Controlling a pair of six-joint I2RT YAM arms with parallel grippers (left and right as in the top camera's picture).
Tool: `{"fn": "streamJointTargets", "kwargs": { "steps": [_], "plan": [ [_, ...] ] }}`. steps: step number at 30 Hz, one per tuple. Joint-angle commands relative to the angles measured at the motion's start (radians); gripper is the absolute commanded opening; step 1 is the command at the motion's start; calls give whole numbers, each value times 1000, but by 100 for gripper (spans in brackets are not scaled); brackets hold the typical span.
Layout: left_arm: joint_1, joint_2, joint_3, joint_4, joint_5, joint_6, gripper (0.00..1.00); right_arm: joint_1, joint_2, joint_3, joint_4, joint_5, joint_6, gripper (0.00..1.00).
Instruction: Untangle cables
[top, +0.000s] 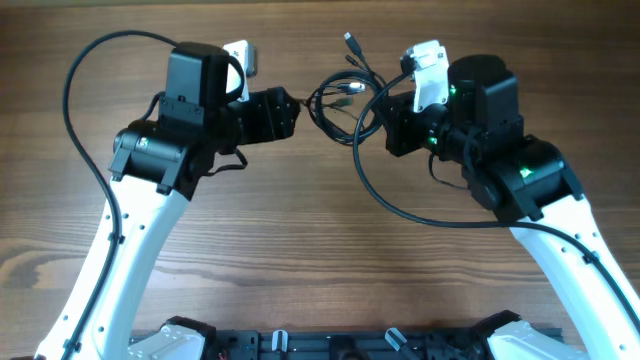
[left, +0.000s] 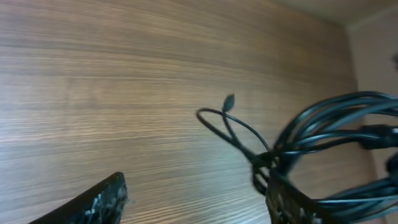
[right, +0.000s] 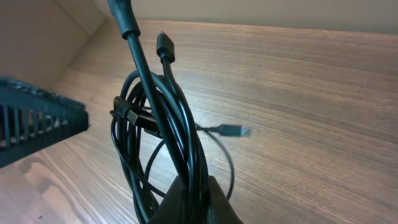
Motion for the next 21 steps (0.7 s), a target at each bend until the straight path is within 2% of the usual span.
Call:
{"fn": "streamJointTargets", "kwargs": {
  "steps": [1, 2, 8, 12, 13, 14, 16, 19, 21],
  "plan": [
    [-8, -9, 19, 16, 91, 3, 83, 2, -28, 11, 6, -76, -17, 4],
    [-8, -9, 19, 20, 97, 2, 86, 2, -28, 11, 6, -90, -18, 4],
    [-10, 8, 19, 39, 101, 2, 85, 2, -28, 11, 7, -127, -17, 4],
    [-10, 10, 19, 45, 101, -47, 86, 2, -28, 11, 9, -127, -17, 4],
    [-10, 10, 19, 46, 101, -55, 82, 2, -28, 11, 11, -127, -18, 4],
    [-10, 10, 19, 45, 101, -53, 74, 2, -28, 11, 13, -127, -24, 4],
    [-10, 10, 19, 16, 134, -55, 72, 2, -28, 11, 10, -126, -45, 4],
    [-9, 10, 19, -23, 225, -212, 55, 2, -28, 11, 2, -95, -46, 4],
    [-9, 10, 19, -31, 240, -334, 55, 2, -28, 11, 0, -93, -46, 4]
  ]
}}
